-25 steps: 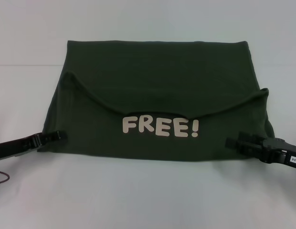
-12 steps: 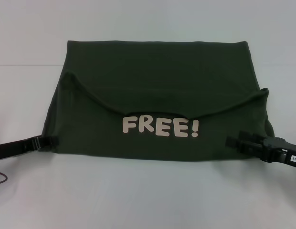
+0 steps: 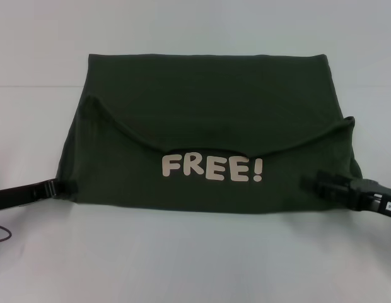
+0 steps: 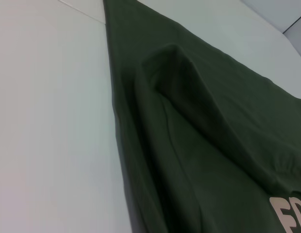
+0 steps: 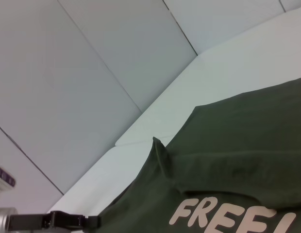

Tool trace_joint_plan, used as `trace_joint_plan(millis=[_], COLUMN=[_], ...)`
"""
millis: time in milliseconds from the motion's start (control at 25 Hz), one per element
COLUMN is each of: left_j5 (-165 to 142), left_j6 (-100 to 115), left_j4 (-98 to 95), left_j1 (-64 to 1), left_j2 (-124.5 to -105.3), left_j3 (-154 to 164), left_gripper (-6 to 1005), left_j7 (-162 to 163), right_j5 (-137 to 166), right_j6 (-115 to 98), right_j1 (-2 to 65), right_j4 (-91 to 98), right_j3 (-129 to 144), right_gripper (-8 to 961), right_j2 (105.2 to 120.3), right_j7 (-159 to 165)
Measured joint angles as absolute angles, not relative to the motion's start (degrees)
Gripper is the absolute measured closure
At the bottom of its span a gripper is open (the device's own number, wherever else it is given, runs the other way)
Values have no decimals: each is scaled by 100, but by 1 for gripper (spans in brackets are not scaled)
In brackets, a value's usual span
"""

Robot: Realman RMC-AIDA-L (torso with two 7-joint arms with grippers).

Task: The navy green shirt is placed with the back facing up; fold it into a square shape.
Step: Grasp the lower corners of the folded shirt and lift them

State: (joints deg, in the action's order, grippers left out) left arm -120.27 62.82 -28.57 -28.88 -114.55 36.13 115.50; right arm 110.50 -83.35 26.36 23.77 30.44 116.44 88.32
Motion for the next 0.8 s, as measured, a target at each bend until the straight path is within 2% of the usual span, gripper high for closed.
trace_joint_plan(millis=[240,440,640,720,800], left_j5=[-12026,-12023,-12023,-12023,-12023], left_j6=[6356,6366,6369,6372,6374], left_j4=[-2857,-2857,-2857,-2857,-2856], left_j1=[-2905,-2911,-2928,-2932,-2938], left_j2=[-11437,-11416,-11390,-11389,-11390], left_j3=[3612,3612,3612,3612,3613], left_gripper=[957,958,958,957,957], left_j7=[11549,11539,11490,11462,11407], right_j5=[11120,12073,13216,13666,14019], right_j6=[-8395,-8533,-8845,-8772,-8691], right_j1=[2622,2767,3231,3443,3642], right_j4=[3052,4222,4529,4488,4419], right_j3=[3131,3460,3531,3552,3558], right_gripper=[82,83,83,85,87], right_j2=[11458,11158,10776,10732,10765], right_j7=[10297,12740,14340,14593,14714])
